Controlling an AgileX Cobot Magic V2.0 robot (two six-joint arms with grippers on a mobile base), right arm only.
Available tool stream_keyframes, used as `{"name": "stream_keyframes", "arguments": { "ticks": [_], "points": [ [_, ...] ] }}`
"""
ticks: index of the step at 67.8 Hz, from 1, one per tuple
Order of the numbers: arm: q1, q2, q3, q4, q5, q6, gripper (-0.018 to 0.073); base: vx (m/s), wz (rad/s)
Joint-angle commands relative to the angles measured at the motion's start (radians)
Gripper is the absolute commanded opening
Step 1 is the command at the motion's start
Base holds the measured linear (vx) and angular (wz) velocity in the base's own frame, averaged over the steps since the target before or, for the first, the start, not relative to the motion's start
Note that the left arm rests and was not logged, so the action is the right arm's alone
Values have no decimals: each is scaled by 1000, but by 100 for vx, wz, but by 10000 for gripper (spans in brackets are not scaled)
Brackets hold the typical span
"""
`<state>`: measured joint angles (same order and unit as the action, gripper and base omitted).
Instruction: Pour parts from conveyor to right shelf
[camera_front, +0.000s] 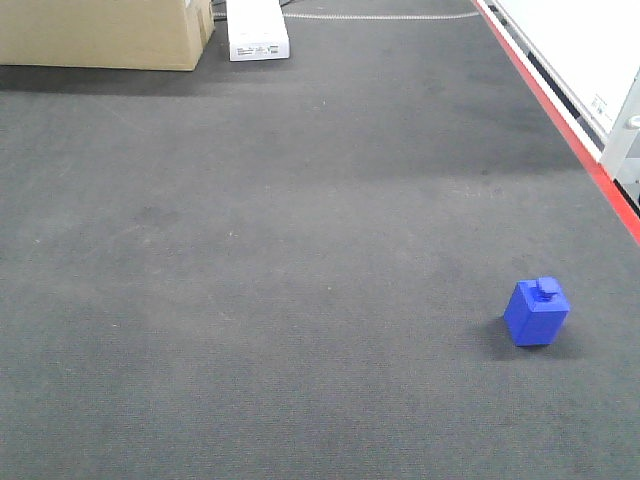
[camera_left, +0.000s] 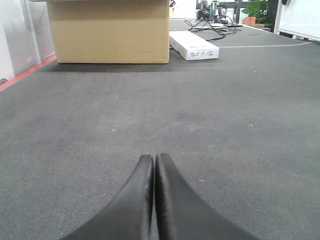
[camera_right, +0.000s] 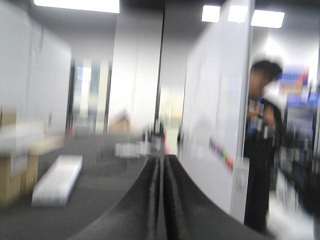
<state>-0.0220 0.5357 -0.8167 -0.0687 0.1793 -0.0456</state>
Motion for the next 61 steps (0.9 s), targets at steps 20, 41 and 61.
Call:
{"name": "stream_keyframes", "arguments": {
  "ticks": [20, 41, 61],
  "points": [
    [-6, 334, -110, 1, 242, 22, 673, 0, 0],
    [-6, 466, -111, 12, 219, 3, 697, 0, 0],
    [-6, 713, -390, 69, 657, 1, 671, 0, 0]
  ]
}}
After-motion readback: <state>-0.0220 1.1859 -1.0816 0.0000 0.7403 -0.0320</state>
